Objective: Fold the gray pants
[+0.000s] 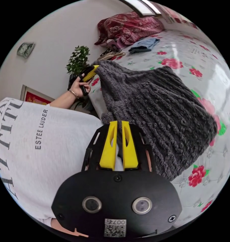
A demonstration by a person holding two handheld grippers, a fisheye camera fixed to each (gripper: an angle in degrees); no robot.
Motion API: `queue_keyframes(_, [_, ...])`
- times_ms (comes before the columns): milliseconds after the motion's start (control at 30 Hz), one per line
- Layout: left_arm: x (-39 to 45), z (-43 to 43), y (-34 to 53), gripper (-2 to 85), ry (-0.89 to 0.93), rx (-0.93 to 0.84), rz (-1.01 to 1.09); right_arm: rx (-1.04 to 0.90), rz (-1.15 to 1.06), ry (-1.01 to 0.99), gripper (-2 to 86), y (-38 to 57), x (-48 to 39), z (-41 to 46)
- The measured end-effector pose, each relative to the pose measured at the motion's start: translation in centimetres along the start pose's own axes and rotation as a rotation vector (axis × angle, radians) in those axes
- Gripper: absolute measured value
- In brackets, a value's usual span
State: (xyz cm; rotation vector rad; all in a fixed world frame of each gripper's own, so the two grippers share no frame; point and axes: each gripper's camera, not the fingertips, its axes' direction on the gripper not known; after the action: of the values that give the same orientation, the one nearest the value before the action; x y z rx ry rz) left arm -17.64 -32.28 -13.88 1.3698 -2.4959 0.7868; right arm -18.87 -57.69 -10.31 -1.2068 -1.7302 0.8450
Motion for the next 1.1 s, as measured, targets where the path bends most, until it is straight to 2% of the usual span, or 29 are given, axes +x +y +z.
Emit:
queue_keyframes(100, [-0.5, 0.2, 0.0, 8.7, -0.051, 0.02, -0.048, 0.079, 0.087, -0.03, 0.5, 2.2, 2.2, -2.2])
queue_keyframes(233, [-6.1, -0.9, 1.6, 14.0, -0.192, 0.014, -0.303, 0.139, 0.17, -0.043, 0.3, 5.2, 4.5, -4.4])
queue_keyframes(400, [-8.8, -4.0, 3.3, 15.3, -0.31, 0.04, -0.362, 0.146, 0.233, -0.056, 0.1, 7.0, 6.0, -5.4])
queue_keyframes(667, [-13.4, -2.3, 0.4, 17.0, -0.21, 0.035, -0.374, 0.105, 0.23, -0.069, 0.0, 5.1, 7.0, -6.1])
queue_keyframes(767, [-14.6, -0.6, -0.7, 13.6, -0.173, 0.054, -0.394, 0.098, 0.22, -0.051, 0.0, 4.2, 7.1, -6.7])
queue_keyframes(833, [-15.4, 0.5, -1.0, 8.9, -0.081, 0.036, -0.425, 0.097, 0.217, -0.039, 0.0, 4.0, 7.3, -7.0])
queue_keyframes(967, [-11.8, 0.5, -1.6, 5.3, -0.054, 0.053, -0.265, 0.129, 0.241, -0.011, 0.0, 4.7, 8.1, -8.5])
queue_keyframes(1100, [1.7, 3.3, -1.4, 5.1, -0.093, -0.146, 0.274, 0.197, 0.282, 0.028, 0.1, 6.3, 9.1, -10.8])
